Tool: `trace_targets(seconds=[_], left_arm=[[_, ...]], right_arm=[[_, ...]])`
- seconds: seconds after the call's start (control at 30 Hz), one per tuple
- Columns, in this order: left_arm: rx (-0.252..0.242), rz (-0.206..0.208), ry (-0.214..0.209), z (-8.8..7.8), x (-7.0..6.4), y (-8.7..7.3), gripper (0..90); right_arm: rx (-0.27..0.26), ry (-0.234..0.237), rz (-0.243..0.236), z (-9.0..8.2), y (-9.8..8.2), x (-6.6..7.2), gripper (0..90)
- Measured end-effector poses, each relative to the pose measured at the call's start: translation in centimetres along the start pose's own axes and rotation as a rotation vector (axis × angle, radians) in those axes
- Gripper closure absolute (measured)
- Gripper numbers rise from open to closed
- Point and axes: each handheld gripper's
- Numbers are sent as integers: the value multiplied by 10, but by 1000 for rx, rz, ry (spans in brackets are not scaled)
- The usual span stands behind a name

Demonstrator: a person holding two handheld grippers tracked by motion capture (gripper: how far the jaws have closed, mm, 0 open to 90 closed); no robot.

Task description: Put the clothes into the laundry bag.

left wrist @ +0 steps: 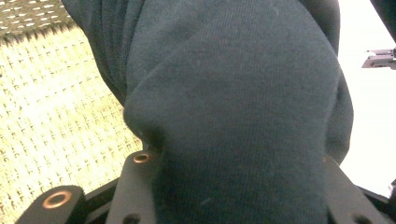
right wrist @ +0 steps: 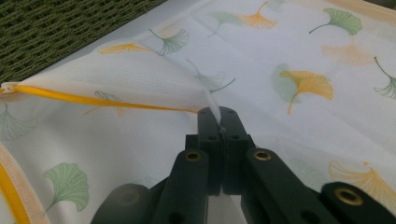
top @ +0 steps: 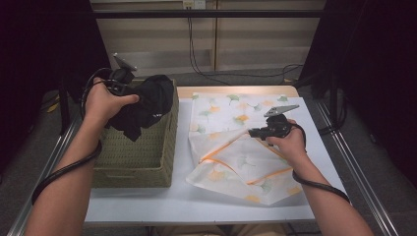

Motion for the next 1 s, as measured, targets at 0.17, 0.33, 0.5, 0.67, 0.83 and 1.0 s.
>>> trace_targets(seconds=[0.17, 0.33, 0.5, 0.67, 0.83, 1.0], left_arm=[[12, 15, -12, 0, -5, 1, 586], [9, 56, -28, -1, -17, 3, 586], [20, 80, -48, 2, -29, 4, 586], [25, 113, -88, 6, -39, 6, 585], [33, 141, -100, 9, -49, 7, 585], [42, 163, -118, 14, -57, 8, 585]], right_arm=[[2, -3, -2, 1, 0, 0, 900], [2, -5, -6, 1, 0, 0, 900], [3, -5, 1, 1, 1, 1, 900], [5, -7, 1, 0, 1, 2, 900], [1, -1, 2, 1, 1, 2, 900], [2, -3, 2, 1, 1, 2, 900]])
Point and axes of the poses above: each handheld gripper's, and its own axes: z roughly forward along the jaws, y roughly out of its top, x roughly to its left, and after that the axes turned 2 degrees about z, right-handed
